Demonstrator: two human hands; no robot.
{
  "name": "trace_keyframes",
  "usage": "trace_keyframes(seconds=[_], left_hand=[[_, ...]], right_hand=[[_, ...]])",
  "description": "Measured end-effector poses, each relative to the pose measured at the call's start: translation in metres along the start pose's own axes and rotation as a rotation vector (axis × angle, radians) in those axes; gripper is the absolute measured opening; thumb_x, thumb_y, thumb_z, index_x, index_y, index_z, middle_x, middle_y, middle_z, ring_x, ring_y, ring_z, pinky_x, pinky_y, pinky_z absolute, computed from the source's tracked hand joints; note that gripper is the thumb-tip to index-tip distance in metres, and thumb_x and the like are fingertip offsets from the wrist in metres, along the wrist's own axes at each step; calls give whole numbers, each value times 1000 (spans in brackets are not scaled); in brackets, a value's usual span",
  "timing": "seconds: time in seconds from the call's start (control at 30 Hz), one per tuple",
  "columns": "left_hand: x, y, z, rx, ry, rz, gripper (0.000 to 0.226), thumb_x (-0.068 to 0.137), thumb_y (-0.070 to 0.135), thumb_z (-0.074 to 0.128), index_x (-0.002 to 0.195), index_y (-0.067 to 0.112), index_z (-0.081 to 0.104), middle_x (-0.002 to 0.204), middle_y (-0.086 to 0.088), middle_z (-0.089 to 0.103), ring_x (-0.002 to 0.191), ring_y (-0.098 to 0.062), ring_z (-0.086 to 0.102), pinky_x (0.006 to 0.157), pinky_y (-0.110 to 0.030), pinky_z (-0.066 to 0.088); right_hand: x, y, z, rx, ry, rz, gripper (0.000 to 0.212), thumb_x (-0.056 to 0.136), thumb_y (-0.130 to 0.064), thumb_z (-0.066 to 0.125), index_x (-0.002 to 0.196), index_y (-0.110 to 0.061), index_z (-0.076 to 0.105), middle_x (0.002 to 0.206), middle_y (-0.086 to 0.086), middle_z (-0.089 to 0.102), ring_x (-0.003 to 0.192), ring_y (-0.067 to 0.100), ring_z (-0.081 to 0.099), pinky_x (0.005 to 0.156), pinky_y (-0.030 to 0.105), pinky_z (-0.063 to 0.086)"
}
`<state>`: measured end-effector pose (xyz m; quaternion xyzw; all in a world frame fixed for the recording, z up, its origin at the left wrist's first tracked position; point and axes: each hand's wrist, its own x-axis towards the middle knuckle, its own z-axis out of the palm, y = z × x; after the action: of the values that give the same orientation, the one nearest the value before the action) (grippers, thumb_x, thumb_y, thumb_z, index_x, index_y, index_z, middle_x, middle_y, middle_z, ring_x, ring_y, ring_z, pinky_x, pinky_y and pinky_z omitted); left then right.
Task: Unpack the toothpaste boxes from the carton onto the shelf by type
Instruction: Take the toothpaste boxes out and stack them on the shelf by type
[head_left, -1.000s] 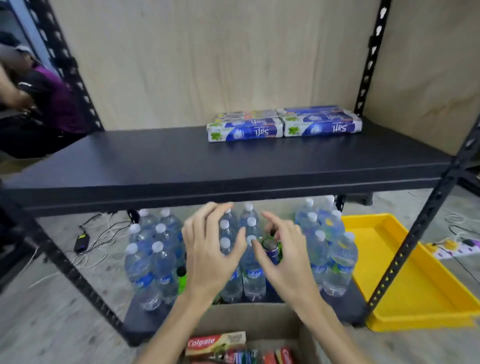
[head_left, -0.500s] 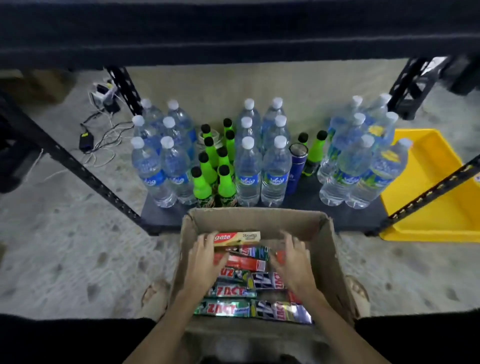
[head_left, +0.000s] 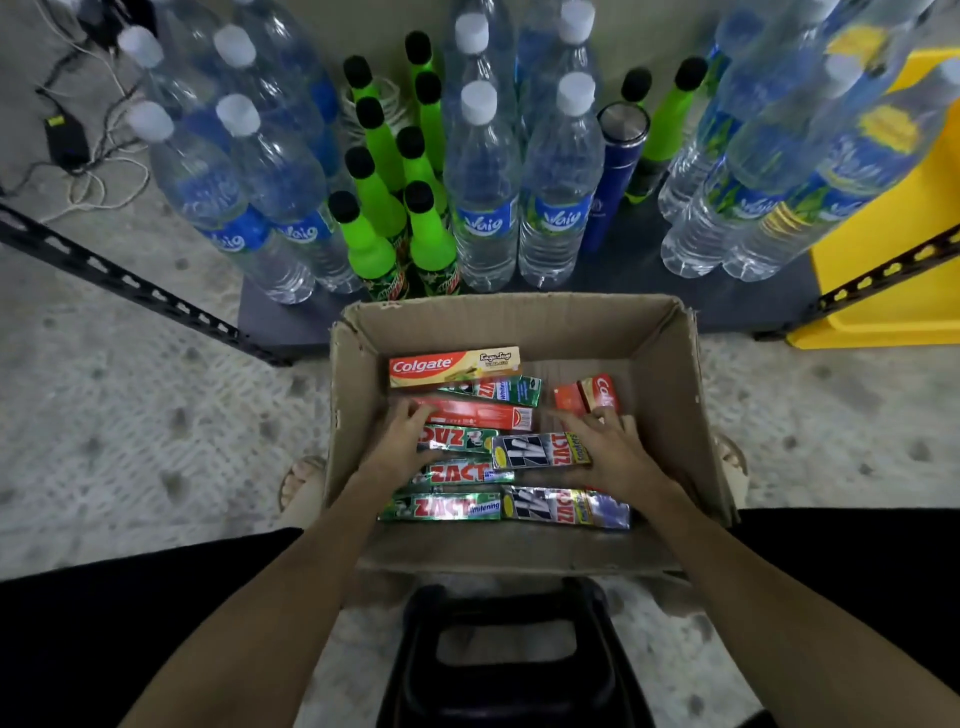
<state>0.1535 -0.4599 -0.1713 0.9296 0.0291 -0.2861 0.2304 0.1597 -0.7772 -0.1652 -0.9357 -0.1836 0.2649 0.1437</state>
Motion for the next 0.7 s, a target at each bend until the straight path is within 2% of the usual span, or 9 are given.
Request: trace_keyframes(seconds=[0.13,0.27,0.33,0.43,0.53,0.7], left_hand=[[7,-16,18,178,68,18,57,86,30,78,134,23,49,143,-7,36,128,-27,40,109,-41,39],[2,-24,27,174,170,-20,56,86,16,76,132,25,45,139,-6,40,124,-28,43,105,-40,42],[0,-26,31,142,188,-5,61,85,8,76,132,25,43,140,-5,38,123,-27,43,105,-40,43],[0,-28,36,113,201,20,65,83,2,76,132,24,41,140,-5,38,122,-27,49,103,-41,48],[3,-30,33,195,206,37,58,84,11,77,130,25,43,137,-4,43,118,-28,50,101,-43,45],[2,-39,28,299,231,239,46,85,21,79,126,13,61,121,-5,63,108,-25,48,89,-37,34]], right_hand=[[2,-2,6,-67,37,-24,87,87,-55,60,159,-35,15,144,-1,52,129,24,37,95,39,25],[3,0,11,-47,18,-36,87,84,-64,38,161,-34,9,148,0,50,132,24,38,98,41,27],[2,3,17,-18,57,-38,83,90,-56,50,160,-37,9,147,-3,51,130,21,39,93,40,26],[1,6,22,79,78,-9,90,91,-43,66,159,-41,8,147,-5,52,129,18,37,90,37,22],[-3,7,21,160,108,38,92,90,-37,70,158,-46,7,142,-4,56,125,17,38,86,33,17],[-3,8,12,172,156,56,94,89,-27,74,157,-45,12,136,0,58,126,19,37,87,33,17]])
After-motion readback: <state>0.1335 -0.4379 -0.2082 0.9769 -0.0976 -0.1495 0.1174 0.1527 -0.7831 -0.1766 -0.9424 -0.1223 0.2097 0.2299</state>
